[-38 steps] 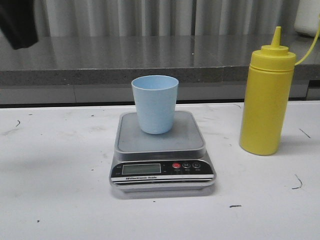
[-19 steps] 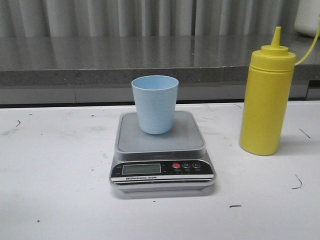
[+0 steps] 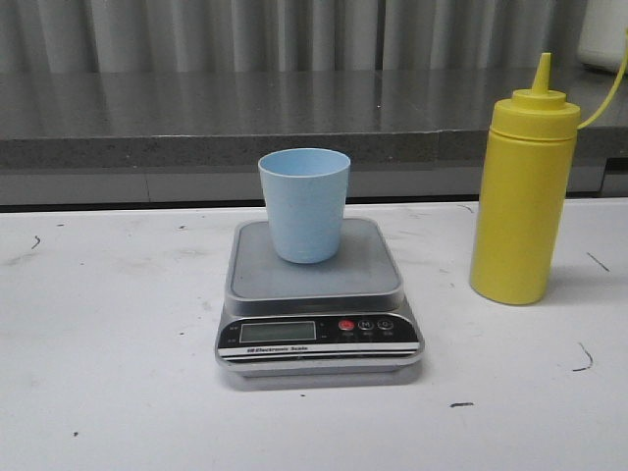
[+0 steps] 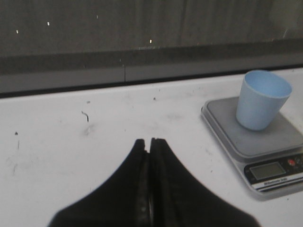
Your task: Pour seasoning into cup on scale with both arms
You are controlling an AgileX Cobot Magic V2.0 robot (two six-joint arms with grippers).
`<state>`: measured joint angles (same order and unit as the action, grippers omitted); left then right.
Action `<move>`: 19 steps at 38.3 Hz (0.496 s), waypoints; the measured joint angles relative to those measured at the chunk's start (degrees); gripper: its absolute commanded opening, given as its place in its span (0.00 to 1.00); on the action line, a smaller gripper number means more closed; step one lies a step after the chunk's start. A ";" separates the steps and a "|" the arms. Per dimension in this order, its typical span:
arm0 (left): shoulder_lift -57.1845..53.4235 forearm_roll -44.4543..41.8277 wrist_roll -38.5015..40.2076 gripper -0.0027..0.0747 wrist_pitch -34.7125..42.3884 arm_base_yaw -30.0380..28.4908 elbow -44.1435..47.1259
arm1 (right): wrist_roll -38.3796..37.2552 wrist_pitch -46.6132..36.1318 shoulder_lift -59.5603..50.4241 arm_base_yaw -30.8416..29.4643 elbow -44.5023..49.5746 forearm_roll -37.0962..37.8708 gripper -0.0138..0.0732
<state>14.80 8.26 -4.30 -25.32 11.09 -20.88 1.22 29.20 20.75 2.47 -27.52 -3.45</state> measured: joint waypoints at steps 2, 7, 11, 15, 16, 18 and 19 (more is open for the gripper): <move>-3.73 0.20 0.00 0.01 0.34 0.00 0.64 | 0.00 0.00 0.00 0.00 0.00 0.00 0.90; -9.73 0.33 0.00 0.01 0.98 0.00 1.11 | 0.35 -2.47 0.25 0.00 0.00 0.00 0.90; -11.62 0.46 0.00 0.01 1.24 0.00 1.11 | 0.46 -8.18 2.25 0.00 0.00 0.00 0.90; -11.91 0.46 0.03 0.01 1.48 0.00 1.11 | 0.46 -13.20 7.29 0.65 0.00 0.00 0.90; -11.91 0.46 0.03 0.01 1.48 0.00 1.11 | 0.46 -14.43 9.06 0.96 0.00 -0.11 0.90; -11.91 0.46 0.03 0.01 1.51 0.00 1.11 | 0.57 -16.41 12.39 1.78 0.00 -0.51 0.90; -11.91 0.46 0.03 0.01 1.51 0.00 1.11 | 0.57 -17.57 14.41 2.36 0.00 -0.79 0.90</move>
<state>2.88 8.72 -4.27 -23.81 11.09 -19.77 1.79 11.63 35.16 4.83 -27.52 -4.24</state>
